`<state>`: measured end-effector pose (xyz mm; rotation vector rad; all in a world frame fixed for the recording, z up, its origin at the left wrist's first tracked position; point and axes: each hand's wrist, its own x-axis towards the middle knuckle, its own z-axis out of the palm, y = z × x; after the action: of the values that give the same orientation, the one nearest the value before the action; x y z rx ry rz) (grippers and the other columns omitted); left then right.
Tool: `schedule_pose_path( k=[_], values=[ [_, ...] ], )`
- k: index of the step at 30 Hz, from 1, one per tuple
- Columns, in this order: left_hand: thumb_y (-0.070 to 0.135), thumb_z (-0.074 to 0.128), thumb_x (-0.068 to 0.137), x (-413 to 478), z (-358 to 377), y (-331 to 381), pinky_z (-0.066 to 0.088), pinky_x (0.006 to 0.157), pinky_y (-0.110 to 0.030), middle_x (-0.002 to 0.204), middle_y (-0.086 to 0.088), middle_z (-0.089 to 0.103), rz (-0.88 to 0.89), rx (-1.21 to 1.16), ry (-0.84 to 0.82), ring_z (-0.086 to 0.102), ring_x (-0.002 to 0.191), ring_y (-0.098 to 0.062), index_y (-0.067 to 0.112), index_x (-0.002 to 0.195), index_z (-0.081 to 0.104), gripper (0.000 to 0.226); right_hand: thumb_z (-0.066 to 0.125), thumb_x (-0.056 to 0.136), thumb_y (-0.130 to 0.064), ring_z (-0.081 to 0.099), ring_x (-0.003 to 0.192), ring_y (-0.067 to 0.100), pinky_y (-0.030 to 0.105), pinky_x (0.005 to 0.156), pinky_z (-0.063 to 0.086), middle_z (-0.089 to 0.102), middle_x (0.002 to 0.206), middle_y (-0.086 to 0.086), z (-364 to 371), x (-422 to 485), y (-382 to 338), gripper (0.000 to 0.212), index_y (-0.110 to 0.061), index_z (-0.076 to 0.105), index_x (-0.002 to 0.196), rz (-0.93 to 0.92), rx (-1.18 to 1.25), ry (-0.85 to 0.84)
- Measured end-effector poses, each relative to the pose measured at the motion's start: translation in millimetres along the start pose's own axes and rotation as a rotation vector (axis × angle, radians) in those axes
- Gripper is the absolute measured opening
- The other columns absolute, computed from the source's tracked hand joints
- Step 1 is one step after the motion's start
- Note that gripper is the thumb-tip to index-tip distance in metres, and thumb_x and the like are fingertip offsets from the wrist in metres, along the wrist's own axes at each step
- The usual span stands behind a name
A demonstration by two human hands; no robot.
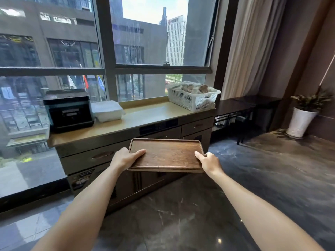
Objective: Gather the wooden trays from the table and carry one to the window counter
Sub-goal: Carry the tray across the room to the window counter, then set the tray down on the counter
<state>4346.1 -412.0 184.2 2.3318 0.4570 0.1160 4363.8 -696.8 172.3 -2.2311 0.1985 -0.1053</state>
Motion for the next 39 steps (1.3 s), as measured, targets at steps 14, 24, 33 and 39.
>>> schedule_pose_path(
  k=[14, 24, 33, 39],
  values=[
    [0.067, 0.055, 0.073, 296, 104, 88, 0.040, 0.076, -0.033, 0.108, -0.018, 0.066, -0.144, 0.034, 0.071, 0.059, 0.102, -0.033, 0.000, 0.093, 0.062, 0.070, 0.047, 0.086, -0.051, 0.056, 0.098, 0.032, 0.032, 0.072, 0.035, 0.063, 0.111, 0.016, 61, 375, -11, 0.053, -0.003, 0.059, 0.104, -0.070, -0.076, -0.181],
    [0.066, 0.057, 0.073, 469, 115, 137, 0.049, 0.089, -0.038, 0.104, -0.015, 0.069, -0.236, -0.088, 0.195, 0.061, 0.097, -0.032, 0.002, 0.100, 0.066, 0.070, 0.048, 0.085, -0.051, 0.055, 0.094, 0.031, 0.034, 0.072, 0.036, 0.063, 0.106, 0.016, 108, 595, -82, 0.045, -0.007, 0.056, 0.087, -0.202, -0.069, -0.301],
    [0.064, 0.061, 0.071, 639, 120, 106, 0.049, 0.082, -0.037, 0.100, -0.016, 0.069, -0.317, -0.103, 0.235, 0.062, 0.092, -0.032, 0.001, 0.100, 0.066, 0.070, 0.048, 0.085, -0.053, 0.051, 0.081, 0.025, 0.033, 0.068, 0.037, 0.054, 0.085, 0.006, 219, 744, -129, 0.040, -0.014, 0.048, 0.074, -0.211, -0.079, -0.403],
    [0.066, 0.059, 0.071, 770, 100, 81, 0.050, 0.088, -0.040, 0.100, -0.014, 0.068, -0.385, -0.107, 0.223, 0.061, 0.094, -0.030, 0.001, 0.100, 0.063, 0.071, 0.050, 0.084, -0.051, 0.054, 0.082, 0.027, 0.032, 0.069, 0.038, 0.058, 0.086, 0.008, 308, 847, -179, 0.040, -0.013, 0.051, 0.071, -0.184, -0.126, -0.448]
  ],
)
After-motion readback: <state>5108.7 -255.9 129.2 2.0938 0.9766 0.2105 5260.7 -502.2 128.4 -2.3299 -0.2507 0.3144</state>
